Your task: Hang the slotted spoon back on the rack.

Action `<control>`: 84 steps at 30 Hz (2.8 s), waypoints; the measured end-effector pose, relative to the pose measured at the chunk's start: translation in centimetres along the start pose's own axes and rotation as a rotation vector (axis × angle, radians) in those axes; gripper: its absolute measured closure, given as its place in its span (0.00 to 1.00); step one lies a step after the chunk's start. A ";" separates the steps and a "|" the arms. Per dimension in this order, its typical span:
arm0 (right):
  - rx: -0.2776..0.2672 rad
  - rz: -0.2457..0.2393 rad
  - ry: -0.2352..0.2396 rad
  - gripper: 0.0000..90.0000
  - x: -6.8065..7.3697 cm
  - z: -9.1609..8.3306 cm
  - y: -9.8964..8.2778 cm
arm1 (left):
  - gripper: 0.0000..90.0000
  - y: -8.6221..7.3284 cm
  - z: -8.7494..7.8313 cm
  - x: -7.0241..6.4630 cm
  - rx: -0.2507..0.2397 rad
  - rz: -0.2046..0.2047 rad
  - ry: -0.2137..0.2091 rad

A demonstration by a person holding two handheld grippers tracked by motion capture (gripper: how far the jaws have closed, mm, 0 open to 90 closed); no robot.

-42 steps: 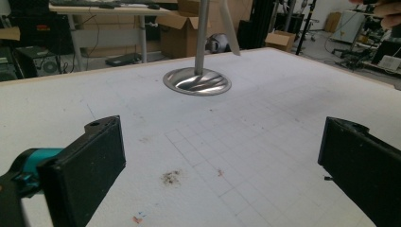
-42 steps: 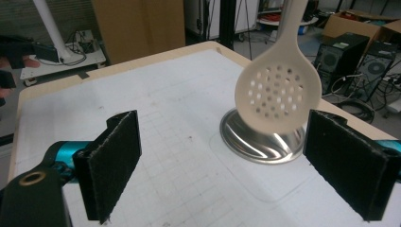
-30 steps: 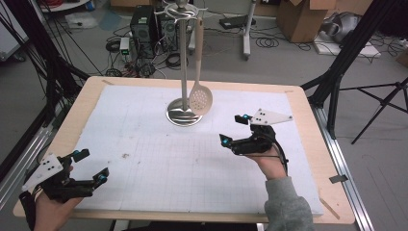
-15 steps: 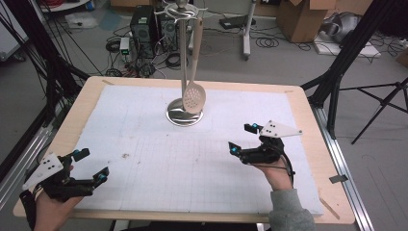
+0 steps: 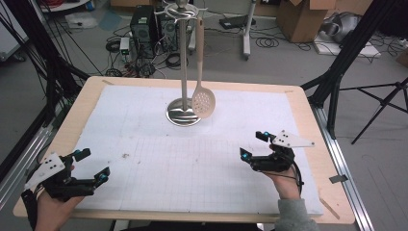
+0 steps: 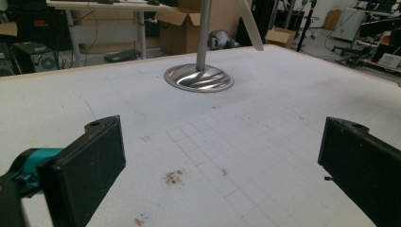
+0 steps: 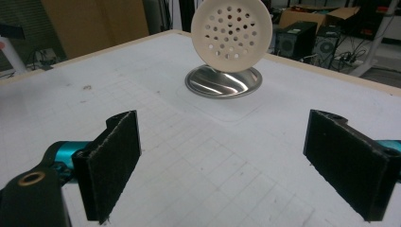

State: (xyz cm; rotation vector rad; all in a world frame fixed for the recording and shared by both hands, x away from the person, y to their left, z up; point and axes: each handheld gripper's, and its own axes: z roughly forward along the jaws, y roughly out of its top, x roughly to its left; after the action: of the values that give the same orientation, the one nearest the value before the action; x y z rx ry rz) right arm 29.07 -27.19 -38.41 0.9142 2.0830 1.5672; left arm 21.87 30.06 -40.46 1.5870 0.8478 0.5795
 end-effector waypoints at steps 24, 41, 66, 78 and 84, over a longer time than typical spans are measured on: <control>-0.030 0.067 -0.064 0.12 -1.6 -3.3 -4.0 | 0.02 -0.1 0.6 -0.1 0.006 0.005 -0.011; -0.093 0.132 -0.140 0.12 -2.8 -5.4 -6.3 | 0.02 -0.4 0.5 0.3 0.005 -0.003 0.007; -0.124 0.137 -0.345 0.12 -3.5 -8.8 -8.0 | 0.02 -2.7 -1.1 3.0 0.007 -0.031 0.198; -0.136 0.154 -0.393 0.12 -4.1 -10.3 -8.2 | 0.02 -2.5 -2.3 3.3 -0.008 -0.015 0.255; -0.137 0.151 -0.392 0.12 -4.1 -10.2 -8.0 | 0.02 -2.5 -2.3 3.1 0.001 -0.012 0.264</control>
State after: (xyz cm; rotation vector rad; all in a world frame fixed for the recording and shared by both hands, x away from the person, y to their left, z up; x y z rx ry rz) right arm 23.28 -38.57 -43.18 1.2374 1.6490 1.4411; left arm 21.56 34.04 -42.73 1.5258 1.0524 0.7914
